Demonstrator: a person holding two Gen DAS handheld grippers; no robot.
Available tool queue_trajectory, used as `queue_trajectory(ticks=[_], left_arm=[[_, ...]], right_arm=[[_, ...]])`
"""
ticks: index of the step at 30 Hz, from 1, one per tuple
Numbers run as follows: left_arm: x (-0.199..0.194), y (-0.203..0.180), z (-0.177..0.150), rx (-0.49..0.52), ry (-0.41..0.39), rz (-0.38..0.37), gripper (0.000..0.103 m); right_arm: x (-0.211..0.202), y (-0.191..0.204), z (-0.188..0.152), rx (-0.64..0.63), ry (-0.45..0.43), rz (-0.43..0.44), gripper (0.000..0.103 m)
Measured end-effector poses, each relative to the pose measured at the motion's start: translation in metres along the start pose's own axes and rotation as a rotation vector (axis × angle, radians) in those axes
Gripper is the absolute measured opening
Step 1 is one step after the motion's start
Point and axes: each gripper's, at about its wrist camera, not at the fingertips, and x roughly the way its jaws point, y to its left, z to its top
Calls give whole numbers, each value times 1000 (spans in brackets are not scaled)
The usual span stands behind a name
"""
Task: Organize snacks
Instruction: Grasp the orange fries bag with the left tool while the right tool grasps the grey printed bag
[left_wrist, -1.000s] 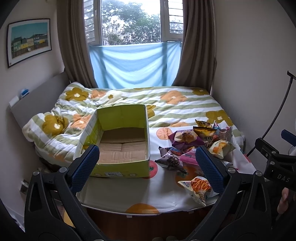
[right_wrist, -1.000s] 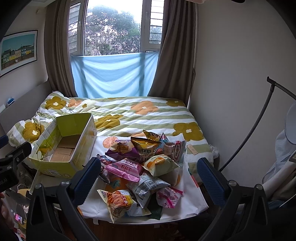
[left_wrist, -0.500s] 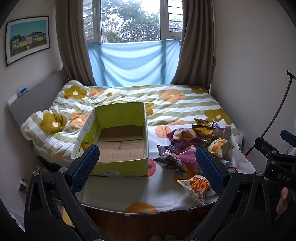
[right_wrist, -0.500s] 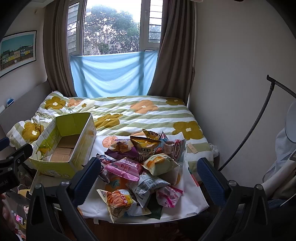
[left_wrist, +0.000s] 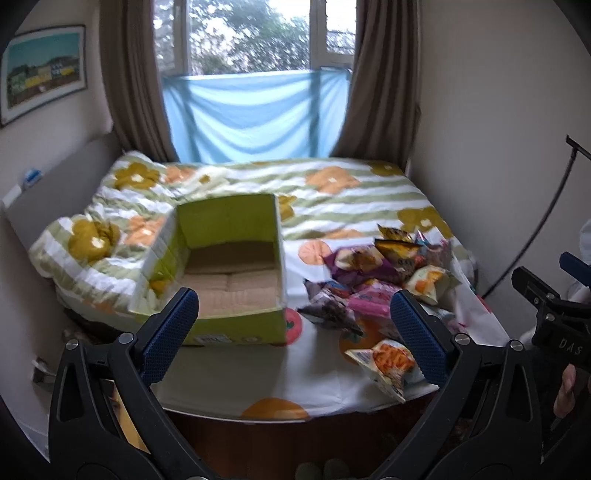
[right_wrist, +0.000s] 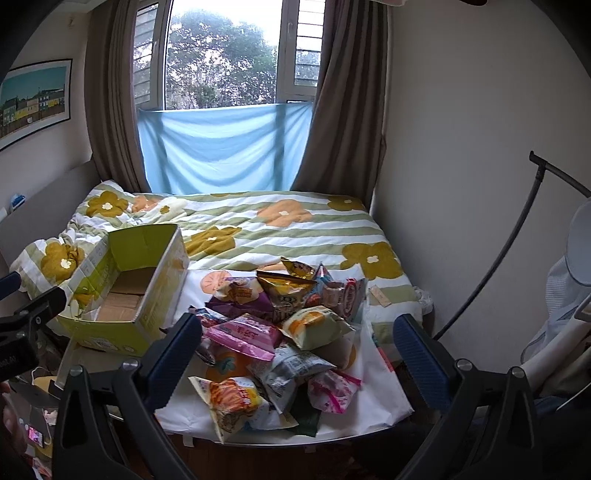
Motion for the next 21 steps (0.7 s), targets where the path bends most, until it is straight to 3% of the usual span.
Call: queue_trajectory(ticks=[4,9,12,16,21], left_arm=[[22,-7,-13,27,77,-75,103],[58,-28,-36,51,185,-149,103],[77,-43,-51,41,240,-202,103],[106,-66,-69,32,307,-218,103],[139,-92,-90,-21,381,-256,103]], right_arm=[[5,-10,-11,-6,23,-25,103],[28,-31,-36,-2,100,13,103],[49,-46,-50,2,147,71,103],[82,-61,-62,-32,194,143,103],[136,-69,-65,-88,270,296,103]])
